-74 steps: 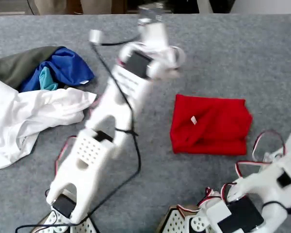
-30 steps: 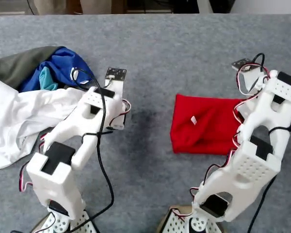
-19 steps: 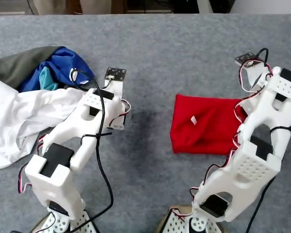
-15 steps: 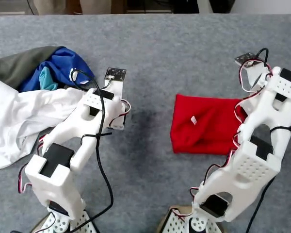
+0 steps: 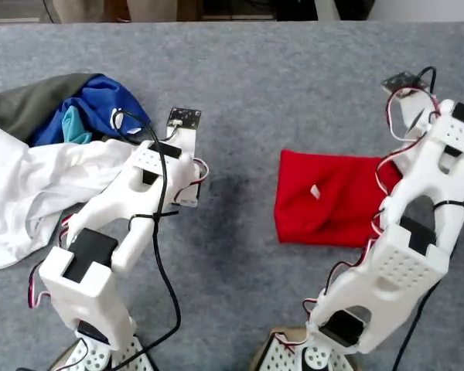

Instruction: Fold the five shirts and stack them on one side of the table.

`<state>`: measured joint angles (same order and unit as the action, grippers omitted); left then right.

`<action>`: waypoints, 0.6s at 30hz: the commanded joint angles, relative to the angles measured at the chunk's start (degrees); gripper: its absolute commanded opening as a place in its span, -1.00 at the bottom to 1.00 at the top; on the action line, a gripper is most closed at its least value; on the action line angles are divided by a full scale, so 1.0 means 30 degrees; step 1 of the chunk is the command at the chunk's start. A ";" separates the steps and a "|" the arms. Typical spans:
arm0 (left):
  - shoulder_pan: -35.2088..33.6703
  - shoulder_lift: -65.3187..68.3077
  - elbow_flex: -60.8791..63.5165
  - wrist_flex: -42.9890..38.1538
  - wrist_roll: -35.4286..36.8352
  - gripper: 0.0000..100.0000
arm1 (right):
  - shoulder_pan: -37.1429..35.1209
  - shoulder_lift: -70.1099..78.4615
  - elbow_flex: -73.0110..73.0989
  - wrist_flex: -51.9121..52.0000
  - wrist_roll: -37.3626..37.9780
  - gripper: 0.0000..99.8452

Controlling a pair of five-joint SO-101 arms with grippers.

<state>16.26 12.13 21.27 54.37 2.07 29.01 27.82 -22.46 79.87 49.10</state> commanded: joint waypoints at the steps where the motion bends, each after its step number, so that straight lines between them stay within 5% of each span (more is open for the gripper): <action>1: 0.0000 -0.0777 0.0029 -0.0234 -0.0029 -0.96 | -0.0835 -0.0161 -0.1919 -0.0293 0.0059 -1.00; 12: 0.0000 -0.0777 0.0029 -0.0234 -0.0029 -0.96 | -0.3267 -0.0132 -0.2154 -0.0674 0.0088 -0.96; 18: 0.0000 -0.0777 0.0029 -0.0205 -0.0029 -0.96 | -0.2300 -0.0132 -0.2154 0.0381 0.0205 -0.59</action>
<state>16.26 12.13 21.27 54.37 2.07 20.31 27.82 -26.24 79.87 49.10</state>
